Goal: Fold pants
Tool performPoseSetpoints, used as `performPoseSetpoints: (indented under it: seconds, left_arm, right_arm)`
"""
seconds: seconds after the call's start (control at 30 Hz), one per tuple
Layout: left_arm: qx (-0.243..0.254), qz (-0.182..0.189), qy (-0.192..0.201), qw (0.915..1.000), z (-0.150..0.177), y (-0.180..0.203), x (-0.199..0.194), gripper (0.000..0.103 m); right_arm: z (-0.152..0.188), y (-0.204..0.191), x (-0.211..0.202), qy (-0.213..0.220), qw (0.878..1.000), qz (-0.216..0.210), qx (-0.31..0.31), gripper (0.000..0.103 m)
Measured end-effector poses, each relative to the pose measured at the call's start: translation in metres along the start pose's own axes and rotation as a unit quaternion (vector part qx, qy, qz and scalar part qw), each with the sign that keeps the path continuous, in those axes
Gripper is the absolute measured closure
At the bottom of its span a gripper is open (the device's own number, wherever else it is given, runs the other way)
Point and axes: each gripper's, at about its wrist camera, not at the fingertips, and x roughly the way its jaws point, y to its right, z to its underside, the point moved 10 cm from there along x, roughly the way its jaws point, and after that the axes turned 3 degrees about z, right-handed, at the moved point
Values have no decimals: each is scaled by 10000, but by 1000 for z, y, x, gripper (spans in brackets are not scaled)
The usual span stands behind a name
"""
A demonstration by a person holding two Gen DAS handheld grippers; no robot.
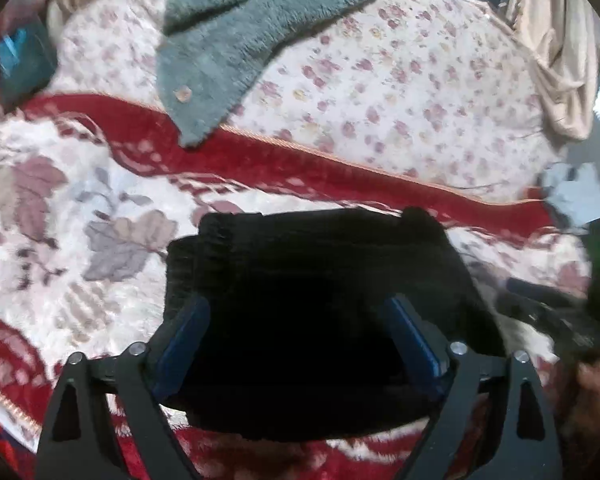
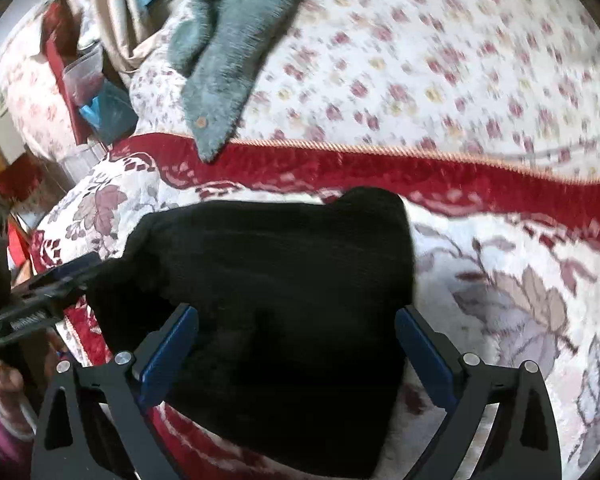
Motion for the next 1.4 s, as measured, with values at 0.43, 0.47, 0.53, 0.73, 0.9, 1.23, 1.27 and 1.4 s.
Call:
performPoseSetpoints:
  seconds: [0.43, 0.47, 0.53, 0.73, 0.9, 1.23, 1.27, 1.4]
  left_arm:
    - [-1215, 957, -953, 9834, 5, -85, 35, 0]
    - [-1308, 1084, -1018, 9802, 6, -85, 41, 0]
    - [-1386, 1431, -1115, 9736, 9, -78, 52, 0]
    - [-1329, 1797, -1498, 9631, 19, -51, 83, 0]
    - [-786, 1259, -1672, 9747, 24, -39, 93, 0]
    - [-967, 1598, -1465, 9714, 6, -24, 69, 64]
    - [-928, 1626, -1418, 9720, 2, -18, 66, 64]
    - [-811, 1926, -1298, 9693, -15, 16, 51, 66]
  right_arm:
    - [9, 50, 47, -620, 9782, -1523, 1272, 0]
    - [6, 47, 48, -607, 9766, -1646, 1244, 0]
    - [4, 40, 52, -715, 9731, -1846, 1182, 0]
    - [0, 11, 58, -777, 9567, -2640, 949, 0]
    - [3, -2, 66, -676, 9586, -2640, 826, 26]
    - [-13, -22, 30, -331, 9403, -3258, 928, 63]
    - [-17, -25, 21, -253, 9398, -3293, 877, 65]
    - [-39, -23, -22, 164, 9332, -3482, 872, 74]
